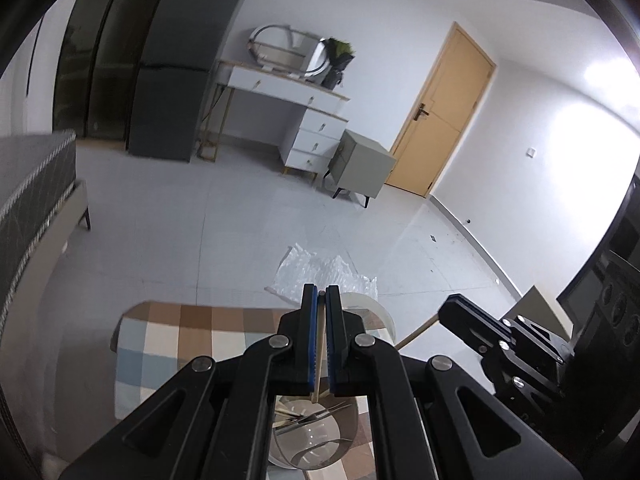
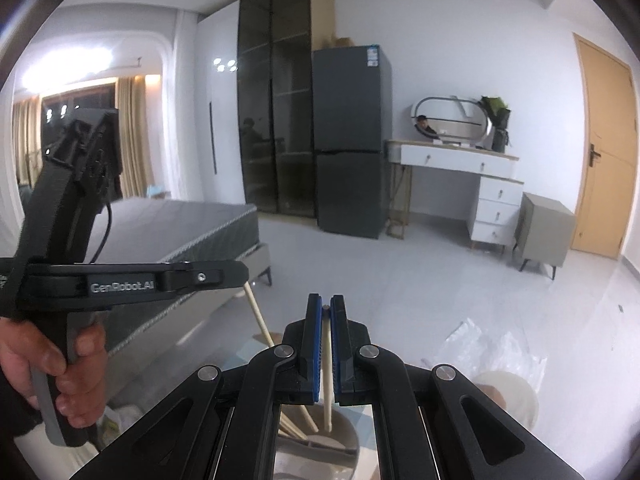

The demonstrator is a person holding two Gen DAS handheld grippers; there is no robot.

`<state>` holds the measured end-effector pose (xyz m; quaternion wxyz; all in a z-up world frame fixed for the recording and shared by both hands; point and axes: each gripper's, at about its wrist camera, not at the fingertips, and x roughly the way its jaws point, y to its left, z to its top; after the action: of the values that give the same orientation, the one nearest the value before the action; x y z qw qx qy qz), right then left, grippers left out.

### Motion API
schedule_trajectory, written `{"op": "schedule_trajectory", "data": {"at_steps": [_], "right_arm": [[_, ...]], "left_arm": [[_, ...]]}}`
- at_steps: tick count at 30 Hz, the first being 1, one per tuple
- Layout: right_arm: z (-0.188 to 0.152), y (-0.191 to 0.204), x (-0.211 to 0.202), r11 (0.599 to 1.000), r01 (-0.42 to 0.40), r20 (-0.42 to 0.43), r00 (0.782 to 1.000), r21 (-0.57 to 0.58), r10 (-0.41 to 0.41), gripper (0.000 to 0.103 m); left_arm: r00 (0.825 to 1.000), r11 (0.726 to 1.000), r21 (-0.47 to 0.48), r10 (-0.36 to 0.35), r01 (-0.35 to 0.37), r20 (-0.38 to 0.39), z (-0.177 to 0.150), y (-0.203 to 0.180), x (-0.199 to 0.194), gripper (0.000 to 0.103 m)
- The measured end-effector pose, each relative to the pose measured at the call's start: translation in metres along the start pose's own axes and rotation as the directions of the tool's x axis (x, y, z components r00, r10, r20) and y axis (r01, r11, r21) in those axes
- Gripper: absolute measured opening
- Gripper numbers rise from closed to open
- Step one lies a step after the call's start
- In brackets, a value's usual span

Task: Organize utensils
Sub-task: 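Carry both chopsticks over the utensil holder and lower them inside, then open both tools and withdraw them from the utensil holder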

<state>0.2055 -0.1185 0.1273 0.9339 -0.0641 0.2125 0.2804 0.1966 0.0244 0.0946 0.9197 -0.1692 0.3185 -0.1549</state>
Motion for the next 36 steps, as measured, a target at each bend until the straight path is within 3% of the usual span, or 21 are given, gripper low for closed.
{"op": "schedule_trajectory", "data": {"at_steps": [6, 14, 20, 24, 25, 27, 28, 29, 31, 36], "right_arm": [[-0.012, 0.006, 0.022, 0.998, -0.01, -0.065, 0.998, -0.065, 0.006, 0.003], [-0.032, 0.011, 0.046, 0.993, -0.032, -0.15, 0.989, -0.113, 0.015, 0.003], [-0.044, 0.005, 0.057, 0.996, -0.046, -0.192, 0.981, -0.077, 0.03, 0.003], [-0.055, -0.003, 0.064, 0.999, -0.049, -0.227, 0.973, -0.021, 0.043, 0.004], [-0.058, -0.005, 0.064, 0.999, -0.048, -0.232, 0.972, -0.002, 0.047, 0.004], [-0.063, -0.007, 0.062, 0.998, -0.044, -0.241, 0.969, 0.041, 0.052, 0.005], [-0.065, -0.01, 0.062, 0.997, -0.041, -0.244, 0.968, 0.061, 0.055, 0.006], [-0.067, -0.013, 0.06, 0.996, -0.036, -0.247, 0.968, 0.081, 0.055, 0.009], [-0.072, -0.02, 0.054, 0.991, -0.027, -0.243, 0.968, 0.129, 0.058, 0.018], [-0.076, -0.03, 0.034, 0.983, -0.007, -0.223, 0.974, 0.181, 0.048, 0.022]], "left_arm": [[0.999, 0.999, -0.046, -0.006, 0.005, -0.033, -0.012, 0.017, 0.013, 0.0], [0.999, 0.999, -0.03, -0.025, 0.023, -0.047, -0.012, 0.014, 0.016, 0.0], [0.994, 0.999, -0.042, -0.034, 0.03, -0.105, -0.02, 0.017, 0.024, 0.0], [0.983, 0.998, -0.05, -0.034, 0.026, -0.182, -0.026, 0.02, 0.034, 0.0], [0.976, 0.998, -0.057, -0.031, 0.019, -0.217, -0.027, 0.021, 0.038, 0.002], [0.959, 0.997, -0.076, -0.016, -0.005, -0.283, -0.031, 0.024, 0.047, 0.019], [0.957, 0.996, -0.083, -0.008, -0.017, -0.29, -0.033, 0.025, 0.047, 0.035], [0.959, 0.995, -0.094, -0.006, -0.022, -0.282, -0.035, 0.027, 0.044, 0.041], [0.967, 0.995, -0.101, -0.005, -0.021, -0.253, -0.036, 0.029, 0.035, 0.042], [0.973, 0.994, -0.073, 0.059, -0.078, -0.224, -0.037, 0.024, 0.019, 0.054]]}}
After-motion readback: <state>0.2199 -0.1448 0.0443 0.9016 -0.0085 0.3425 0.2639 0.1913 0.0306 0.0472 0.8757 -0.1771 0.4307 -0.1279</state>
